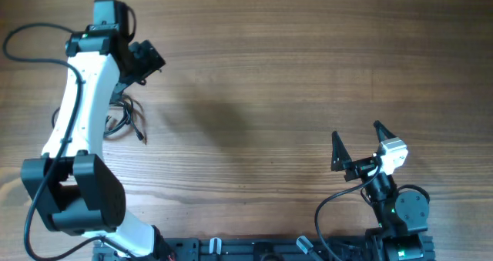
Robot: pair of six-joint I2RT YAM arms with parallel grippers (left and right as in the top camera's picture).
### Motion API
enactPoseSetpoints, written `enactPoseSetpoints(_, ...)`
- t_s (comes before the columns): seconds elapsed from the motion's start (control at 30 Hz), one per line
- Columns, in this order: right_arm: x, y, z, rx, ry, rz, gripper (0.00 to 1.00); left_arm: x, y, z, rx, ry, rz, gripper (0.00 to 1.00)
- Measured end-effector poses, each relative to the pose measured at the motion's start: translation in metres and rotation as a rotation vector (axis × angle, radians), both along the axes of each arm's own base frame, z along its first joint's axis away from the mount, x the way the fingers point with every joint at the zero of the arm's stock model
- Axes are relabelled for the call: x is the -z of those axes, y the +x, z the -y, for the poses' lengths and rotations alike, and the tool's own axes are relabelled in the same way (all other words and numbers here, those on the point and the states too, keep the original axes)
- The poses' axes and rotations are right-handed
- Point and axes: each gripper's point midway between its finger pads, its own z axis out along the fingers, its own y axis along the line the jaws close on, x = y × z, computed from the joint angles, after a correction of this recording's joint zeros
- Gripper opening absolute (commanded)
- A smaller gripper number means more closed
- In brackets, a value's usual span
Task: Untangle cables
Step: 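Move the left gripper over the black cable bundle and descend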
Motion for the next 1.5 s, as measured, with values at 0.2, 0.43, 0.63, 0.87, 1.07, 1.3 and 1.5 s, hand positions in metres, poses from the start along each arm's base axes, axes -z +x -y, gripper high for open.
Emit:
enactPoseSetpoints(0.2,0.0,0.0,0.0,0.0,0.0,0.0,1.0,0.035,-0.017,-0.063,-0.187,0.003,-0.015,1.0)
enactPoseSetpoints(0.43,0.0,0.0,0.0,0.0,0.0,0.0,1.0,0.059,-0.036,-0.115,-0.336,0.008,-0.004,1.0)
enactPoseSetpoints(0.63,0.0,0.0,0.0,0.0,0.0,0.0,1.0,0.08,-0.036,-0.124,-0.356,0.003,-0.027,1.0)
enactPoseSetpoints(0.87,0.0,0.0,0.0,0.0,0.0,0.0,1.0,0.102,-0.028,-0.127,-0.359,0.001,-0.035,0.5)
enactPoseSetpoints(1.07,0.0,0.0,0.0,0.0,0.0,0.0,1.0,0.125,-0.028,-0.122,-0.358,-0.036,-0.073,0.04)
enactPoseSetpoints(1.3,0.0,0.0,0.0,0.0,0.0,0.0,1.0,0.124,-0.01,-0.103,-0.274,-0.158,-0.01,0.04)
enactPoseSetpoints(1.5,0.0,0.0,0.0,0.0,0.0,0.0,1.0,0.093,0.02,-0.034,-0.048,-0.513,0.138,0.04)
